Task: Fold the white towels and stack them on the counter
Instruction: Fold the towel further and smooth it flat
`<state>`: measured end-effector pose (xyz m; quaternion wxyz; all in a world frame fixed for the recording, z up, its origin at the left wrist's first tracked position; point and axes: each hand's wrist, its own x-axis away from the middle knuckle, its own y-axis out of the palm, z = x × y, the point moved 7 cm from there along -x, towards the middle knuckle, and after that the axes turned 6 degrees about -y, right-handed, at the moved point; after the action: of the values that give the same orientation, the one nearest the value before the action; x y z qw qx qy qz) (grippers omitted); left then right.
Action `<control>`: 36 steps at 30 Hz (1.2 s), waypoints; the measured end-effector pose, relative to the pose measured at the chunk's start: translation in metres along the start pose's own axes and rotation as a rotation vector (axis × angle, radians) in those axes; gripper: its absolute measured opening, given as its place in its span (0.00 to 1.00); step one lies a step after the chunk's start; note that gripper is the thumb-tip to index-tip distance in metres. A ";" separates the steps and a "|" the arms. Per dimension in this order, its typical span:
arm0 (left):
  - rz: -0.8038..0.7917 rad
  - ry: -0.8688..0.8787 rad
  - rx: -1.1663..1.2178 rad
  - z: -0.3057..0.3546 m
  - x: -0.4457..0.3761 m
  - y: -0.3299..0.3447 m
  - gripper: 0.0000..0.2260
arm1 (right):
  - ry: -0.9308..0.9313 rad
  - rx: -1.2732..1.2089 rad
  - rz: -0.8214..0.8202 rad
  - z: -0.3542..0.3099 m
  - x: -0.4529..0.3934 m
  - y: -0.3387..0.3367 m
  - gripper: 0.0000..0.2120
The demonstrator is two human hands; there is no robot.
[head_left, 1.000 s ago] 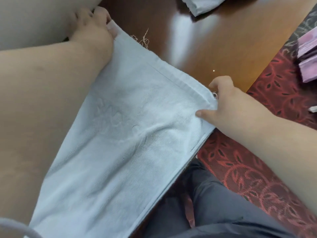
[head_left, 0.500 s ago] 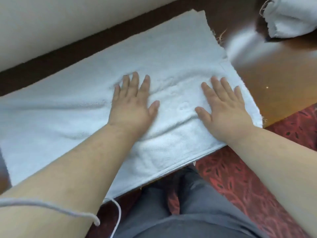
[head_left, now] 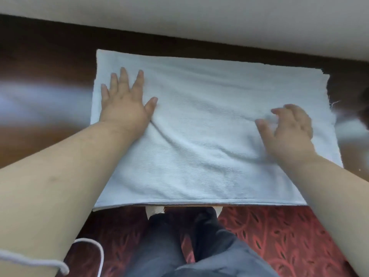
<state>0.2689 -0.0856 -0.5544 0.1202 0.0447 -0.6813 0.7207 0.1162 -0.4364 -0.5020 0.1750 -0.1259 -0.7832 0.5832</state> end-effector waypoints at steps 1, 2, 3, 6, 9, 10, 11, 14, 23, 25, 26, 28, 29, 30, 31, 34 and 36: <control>0.000 -0.018 0.032 -0.007 0.013 0.003 0.32 | -0.149 -0.025 -0.011 -0.047 -0.009 0.009 0.31; 0.003 -0.029 0.049 -0.012 0.027 0.006 0.32 | -0.316 -0.037 -0.038 -0.098 -0.017 0.021 0.28; 0.010 -0.034 0.053 -0.016 0.039 0.009 0.32 | -0.484 -0.046 -0.078 -0.147 -0.023 0.036 0.27; 0.026 -0.036 0.049 -0.026 0.061 0.015 0.33 | -0.793 0.040 -0.267 -0.247 -0.042 0.085 0.27; 0.044 -0.002 0.038 -0.036 0.056 0.015 0.34 | -0.839 0.243 -0.336 -0.265 -0.069 0.118 0.31; 0.053 0.015 0.033 -0.040 0.051 0.015 0.34 | -0.840 0.260 -0.301 -0.264 -0.076 0.120 0.32; 0.057 0.030 0.032 -0.042 0.044 0.014 0.34 | -0.836 0.255 -0.266 -0.264 -0.080 0.119 0.34; 0.040 0.058 0.027 -0.048 0.030 0.009 0.33 | -0.799 0.257 -0.243 -0.269 -0.083 0.117 0.36; 0.196 -0.455 0.398 -0.132 0.128 0.008 0.19 | -0.677 -0.030 -0.235 -0.378 -0.132 0.099 0.28; 0.164 -0.462 0.312 -0.133 0.147 0.010 0.18 | -0.666 0.056 -0.288 -0.392 -0.141 0.114 0.29; 0.150 -0.440 0.285 -0.131 0.152 0.011 0.18 | -0.700 0.093 -0.281 -0.398 -0.143 0.119 0.27; 0.118 -0.408 0.295 -0.131 0.160 0.014 0.20 | -0.786 0.089 -0.223 -0.408 -0.144 0.121 0.23; 0.109 -0.394 0.317 -0.131 0.161 0.014 0.21 | -0.808 0.082 -0.191 -0.410 -0.146 0.118 0.22; 0.108 -0.381 0.350 -0.131 0.161 0.014 0.22 | -0.821 0.087 -0.172 -0.412 -0.150 0.116 0.23; 0.116 -0.369 0.386 -0.132 0.162 0.013 0.23 | -0.821 0.097 -0.171 -0.416 -0.152 0.117 0.23; 0.103 -0.330 0.365 -0.132 0.167 0.013 0.23 | -0.698 0.078 -0.233 -0.421 -0.163 0.123 0.24; 0.062 -0.319 0.305 -0.134 0.165 0.013 0.26 | -0.629 -0.026 -0.273 -0.422 -0.173 0.123 0.22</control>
<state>0.1192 0.0652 -0.5383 -0.0192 0.1549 -0.5760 0.8024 0.4500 -0.1029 -0.5330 -0.0002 0.1638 -0.8157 0.5548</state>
